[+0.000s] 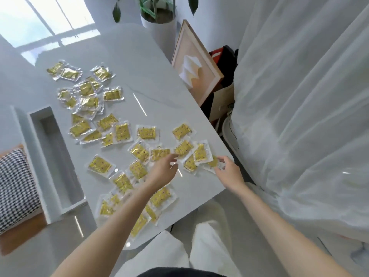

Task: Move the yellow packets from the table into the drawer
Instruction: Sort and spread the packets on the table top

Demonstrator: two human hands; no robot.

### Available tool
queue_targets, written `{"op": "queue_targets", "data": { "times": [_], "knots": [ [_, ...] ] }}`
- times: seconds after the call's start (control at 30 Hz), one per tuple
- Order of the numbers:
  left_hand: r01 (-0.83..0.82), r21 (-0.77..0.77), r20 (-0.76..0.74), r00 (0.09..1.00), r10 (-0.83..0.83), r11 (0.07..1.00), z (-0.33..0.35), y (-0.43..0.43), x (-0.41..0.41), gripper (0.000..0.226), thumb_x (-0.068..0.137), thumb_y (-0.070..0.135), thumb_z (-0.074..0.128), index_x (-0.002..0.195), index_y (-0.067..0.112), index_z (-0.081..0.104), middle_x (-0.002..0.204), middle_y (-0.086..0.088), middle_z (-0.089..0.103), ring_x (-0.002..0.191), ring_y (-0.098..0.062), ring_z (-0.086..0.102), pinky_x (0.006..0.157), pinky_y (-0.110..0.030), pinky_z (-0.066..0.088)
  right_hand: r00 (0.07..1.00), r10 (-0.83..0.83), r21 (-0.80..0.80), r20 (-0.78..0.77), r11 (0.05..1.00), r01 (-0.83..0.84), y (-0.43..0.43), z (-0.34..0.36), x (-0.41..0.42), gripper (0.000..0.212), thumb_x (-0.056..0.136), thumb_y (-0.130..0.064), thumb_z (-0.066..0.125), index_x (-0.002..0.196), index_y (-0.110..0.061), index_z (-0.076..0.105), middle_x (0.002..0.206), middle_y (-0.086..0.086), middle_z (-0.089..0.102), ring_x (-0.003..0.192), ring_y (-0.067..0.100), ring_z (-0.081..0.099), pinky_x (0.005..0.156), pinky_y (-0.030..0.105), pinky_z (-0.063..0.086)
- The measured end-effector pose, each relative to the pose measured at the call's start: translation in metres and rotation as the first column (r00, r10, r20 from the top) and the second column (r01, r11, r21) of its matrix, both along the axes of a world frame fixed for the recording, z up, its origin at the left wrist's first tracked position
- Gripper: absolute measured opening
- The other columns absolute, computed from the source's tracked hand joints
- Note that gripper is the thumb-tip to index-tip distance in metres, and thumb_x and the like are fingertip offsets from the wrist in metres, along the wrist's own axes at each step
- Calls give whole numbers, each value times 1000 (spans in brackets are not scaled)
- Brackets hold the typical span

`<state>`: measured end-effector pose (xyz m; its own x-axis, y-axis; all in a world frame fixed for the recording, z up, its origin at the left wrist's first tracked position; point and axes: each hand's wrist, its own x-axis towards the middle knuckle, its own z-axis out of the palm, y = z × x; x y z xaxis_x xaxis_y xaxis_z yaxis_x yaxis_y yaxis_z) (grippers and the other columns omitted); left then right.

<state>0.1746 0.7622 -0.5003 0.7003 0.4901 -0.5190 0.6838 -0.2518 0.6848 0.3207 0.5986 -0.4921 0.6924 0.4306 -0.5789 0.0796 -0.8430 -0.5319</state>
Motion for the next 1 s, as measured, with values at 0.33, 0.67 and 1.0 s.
{"op": "queue_targets", "data": {
  "times": [0.33,0.67,1.0],
  "knots": [
    [-374,-67,-147,921,362,925,-79,-6,62,44,97,20,46,140,17,41,135,-3,54,117,-21,56,98,-34,45,973,77,-43,-220,995,-88,35,-103,85,44,93,-17,54,136,-19,42,140,0,46,120,20,51,83,26,42],
    [-356,96,-172,914,367,930,-194,-10,100,54,98,25,47,148,18,27,152,-3,30,140,-19,27,113,-33,24,988,108,-173,-110,977,-126,64,-226,98,64,83,-30,67,138,-22,34,139,4,40,124,25,40,99,41,44],
    [-120,458,-270,925,267,881,-268,-3,130,72,89,32,59,149,28,19,151,2,25,142,-19,17,112,-41,6,998,61,-182,36,982,-53,77,-264,101,82,71,-34,81,135,-21,31,131,4,53,120,28,45,97,42,30]
  ]
}}
